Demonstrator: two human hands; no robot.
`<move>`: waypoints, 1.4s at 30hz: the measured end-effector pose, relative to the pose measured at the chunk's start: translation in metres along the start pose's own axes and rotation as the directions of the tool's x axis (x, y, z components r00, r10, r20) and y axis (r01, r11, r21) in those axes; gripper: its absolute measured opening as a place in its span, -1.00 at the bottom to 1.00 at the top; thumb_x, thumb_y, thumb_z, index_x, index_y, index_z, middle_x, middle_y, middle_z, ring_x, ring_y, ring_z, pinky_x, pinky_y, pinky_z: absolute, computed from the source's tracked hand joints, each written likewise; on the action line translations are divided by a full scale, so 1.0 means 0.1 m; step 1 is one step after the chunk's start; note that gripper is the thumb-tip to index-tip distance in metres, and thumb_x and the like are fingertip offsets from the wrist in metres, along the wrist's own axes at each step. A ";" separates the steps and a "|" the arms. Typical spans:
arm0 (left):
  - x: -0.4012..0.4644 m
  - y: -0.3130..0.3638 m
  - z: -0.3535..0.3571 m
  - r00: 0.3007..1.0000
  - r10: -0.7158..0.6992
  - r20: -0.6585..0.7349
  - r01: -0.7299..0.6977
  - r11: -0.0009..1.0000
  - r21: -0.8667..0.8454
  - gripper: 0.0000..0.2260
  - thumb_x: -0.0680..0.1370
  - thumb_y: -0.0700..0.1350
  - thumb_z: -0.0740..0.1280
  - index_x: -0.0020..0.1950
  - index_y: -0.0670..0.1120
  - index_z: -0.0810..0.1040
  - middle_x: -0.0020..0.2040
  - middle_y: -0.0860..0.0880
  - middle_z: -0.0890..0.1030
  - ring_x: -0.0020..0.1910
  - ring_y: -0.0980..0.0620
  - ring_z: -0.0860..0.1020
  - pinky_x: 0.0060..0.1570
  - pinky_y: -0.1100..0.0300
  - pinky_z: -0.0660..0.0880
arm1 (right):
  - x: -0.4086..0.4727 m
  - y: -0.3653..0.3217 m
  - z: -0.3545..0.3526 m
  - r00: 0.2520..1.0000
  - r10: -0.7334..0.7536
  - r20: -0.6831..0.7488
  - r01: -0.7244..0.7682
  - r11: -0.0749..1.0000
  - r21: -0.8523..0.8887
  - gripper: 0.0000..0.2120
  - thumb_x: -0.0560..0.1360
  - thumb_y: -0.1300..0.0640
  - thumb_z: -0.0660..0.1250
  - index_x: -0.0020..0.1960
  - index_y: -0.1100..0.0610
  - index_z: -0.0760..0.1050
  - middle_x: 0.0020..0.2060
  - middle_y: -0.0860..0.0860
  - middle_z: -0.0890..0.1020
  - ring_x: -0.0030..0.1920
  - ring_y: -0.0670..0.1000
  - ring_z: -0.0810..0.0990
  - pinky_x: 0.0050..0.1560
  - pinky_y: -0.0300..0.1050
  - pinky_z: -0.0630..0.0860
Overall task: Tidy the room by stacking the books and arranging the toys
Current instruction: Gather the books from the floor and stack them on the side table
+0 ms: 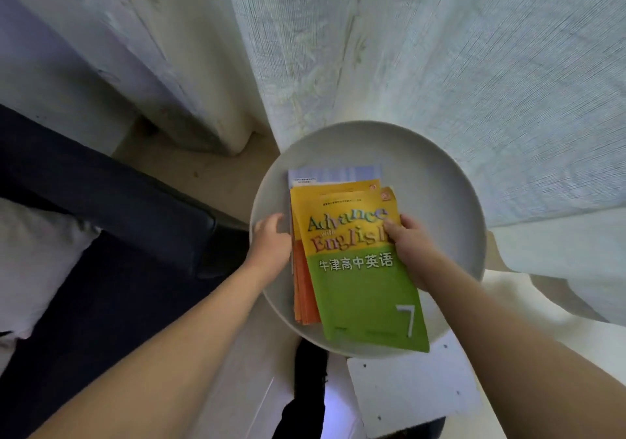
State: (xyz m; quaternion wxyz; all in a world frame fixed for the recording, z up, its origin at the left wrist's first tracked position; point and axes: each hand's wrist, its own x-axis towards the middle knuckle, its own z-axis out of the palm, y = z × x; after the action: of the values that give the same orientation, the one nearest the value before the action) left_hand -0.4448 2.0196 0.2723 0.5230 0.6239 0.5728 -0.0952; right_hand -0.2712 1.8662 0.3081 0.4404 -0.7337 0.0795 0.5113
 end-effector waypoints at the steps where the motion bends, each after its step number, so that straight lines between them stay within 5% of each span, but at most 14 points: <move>1: -0.08 -0.09 -0.02 0.999 -0.049 0.019 0.050 0.998 -0.040 -0.47 0.57 -0.16 0.20 0.56 -0.05 0.29 0.51 -0.08 0.32 0.44 -0.08 0.36 0.45 0.02 0.30 | 0.05 -0.05 0.04 0.999 -0.039 -0.015 0.039 0.999 -0.030 -0.86 0.64 0.11 0.19 0.12 0.08 0.50 -0.08 0.17 0.68 -0.16 0.18 0.68 -0.03 0.27 0.62; 3: -0.28 -0.19 0.01 0.988 -0.100 0.121 0.107 0.993 -0.049 -0.36 0.46 -0.03 0.29 0.54 -0.07 0.31 0.46 -0.09 0.44 0.37 -0.03 0.44 0.42 0.02 0.35 | 0.14 -0.08 0.07 0.994 -0.111 -0.019 0.107 0.984 -0.145 -0.80 0.63 0.03 0.21 0.22 0.01 0.46 0.05 0.15 0.66 0.04 0.21 0.65 0.12 0.32 0.54; 5: -0.47 -0.28 0.09 0.975 -0.022 0.219 0.014 0.999 0.038 -0.38 0.44 -0.01 0.41 0.49 0.01 0.34 0.37 0.01 0.49 0.27 0.06 0.47 0.34 0.15 0.39 | 0.18 -0.03 0.10 0.986 -0.150 -0.079 0.110 0.922 -0.371 -0.50 0.60 -0.07 0.23 0.49 0.00 0.23 0.33 0.19 0.48 0.31 0.22 0.48 0.33 0.26 0.40; 8: -0.65 -0.45 0.28 0.947 0.094 0.307 -0.194 0.930 0.313 0.03 0.39 0.09 0.53 0.64 0.07 -0.09 0.52 -0.09 0.17 0.49 -0.10 0.26 0.40 0.09 0.30 | 0.02 0.18 0.16 0.975 -0.086 -0.205 -0.027 0.870 -0.493 -0.23 0.57 -0.08 0.29 0.60 0.10 -0.05 0.51 0.20 0.17 0.49 0.23 0.22 0.46 0.14 0.23; 11: -0.76 -0.63 0.46 0.940 0.064 0.334 -0.270 0.739 0.618 0.22 0.36 0.23 0.54 0.60 0.07 -0.38 0.59 -0.14 -0.24 0.55 -0.21 0.11 0.48 -0.04 0.23 | -0.13 0.56 0.19 0.985 0.062 -0.160 -0.143 0.811 -0.567 -0.17 0.52 0.01 0.36 0.59 0.10 -0.09 0.48 0.18 0.18 0.43 0.23 0.29 0.38 0.09 0.31; 18: -0.84 -0.76 0.77 0.982 0.138 0.132 -0.190 0.631 0.752 -0.05 0.57 -0.15 0.34 0.58 -0.09 -0.41 0.58 -0.27 -0.09 0.33 -0.15 0.39 0.31 0.08 0.41 | -0.23 0.95 0.27 0.972 0.064 -0.227 -0.196 0.752 -0.629 -0.44 0.46 0.16 0.35 0.36 0.31 0.22 0.27 0.22 0.36 0.29 0.21 0.38 0.28 0.04 0.40; 25: -0.70 -0.69 0.76 0.977 0.208 0.048 -0.164 0.589 0.792 -0.15 0.59 -0.22 0.29 0.61 -0.11 -0.32 0.25 -0.16 0.35 0.07 -0.07 0.51 0.08 0.09 0.51 | -0.25 0.98 0.27 0.985 -0.044 -0.166 -0.085 0.712 -0.697 -0.35 0.44 0.28 0.23 0.47 0.26 0.09 0.29 0.23 0.36 0.27 0.25 0.40 0.26 0.05 0.36; 34: -0.75 -0.68 0.82 0.982 0.191 0.008 -0.121 0.586 0.802 -0.11 0.59 -0.20 0.30 0.60 -0.10 -0.37 0.28 -0.18 0.35 0.09 -0.08 0.49 0.09 0.08 0.49 | -0.29 0.91 0.09 0.995 0.006 -0.099 -0.067 0.780 -0.623 -0.61 0.49 0.24 0.21 0.31 0.20 0.27 0.11 0.17 0.52 -0.03 0.15 0.49 -0.09 -0.08 0.39; 37: -0.83 -0.69 0.83 0.982 0.188 -0.012 -0.102 0.584 0.805 -0.02 0.56 -0.16 0.35 0.58 -0.04 -0.44 0.41 -0.22 0.27 0.15 -0.11 0.47 0.15 0.04 0.49 | -0.41 0.92 -0.04 0.995 0.001 -0.097 -0.055 0.831 -0.553 -0.56 0.49 0.23 0.21 0.35 0.22 0.25 0.18 0.20 0.50 0.08 0.20 0.53 -0.04 -0.02 0.46; 42: -1.04 -0.69 0.88 0.985 0.160 -0.066 -0.042 0.591 0.806 0.02 0.54 -0.06 0.40 0.59 0.01 -0.42 0.55 -0.26 0.06 0.29 -0.18 0.42 0.29 0.02 0.41 | -0.67 0.97 -0.37 0.995 -0.085 -0.060 0.024 0.749 -0.662 -0.52 0.52 0.21 0.23 0.40 0.26 0.23 0.32 0.21 0.40 0.27 0.21 0.41 0.21 -0.01 0.37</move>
State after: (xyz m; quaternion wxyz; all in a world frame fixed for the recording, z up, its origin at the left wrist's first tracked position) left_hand -0.4923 1.8742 0.2714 0.1531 0.8285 0.4655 -0.2709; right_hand -0.3323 1.7586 0.3113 0.1640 -0.8652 -0.1087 0.4611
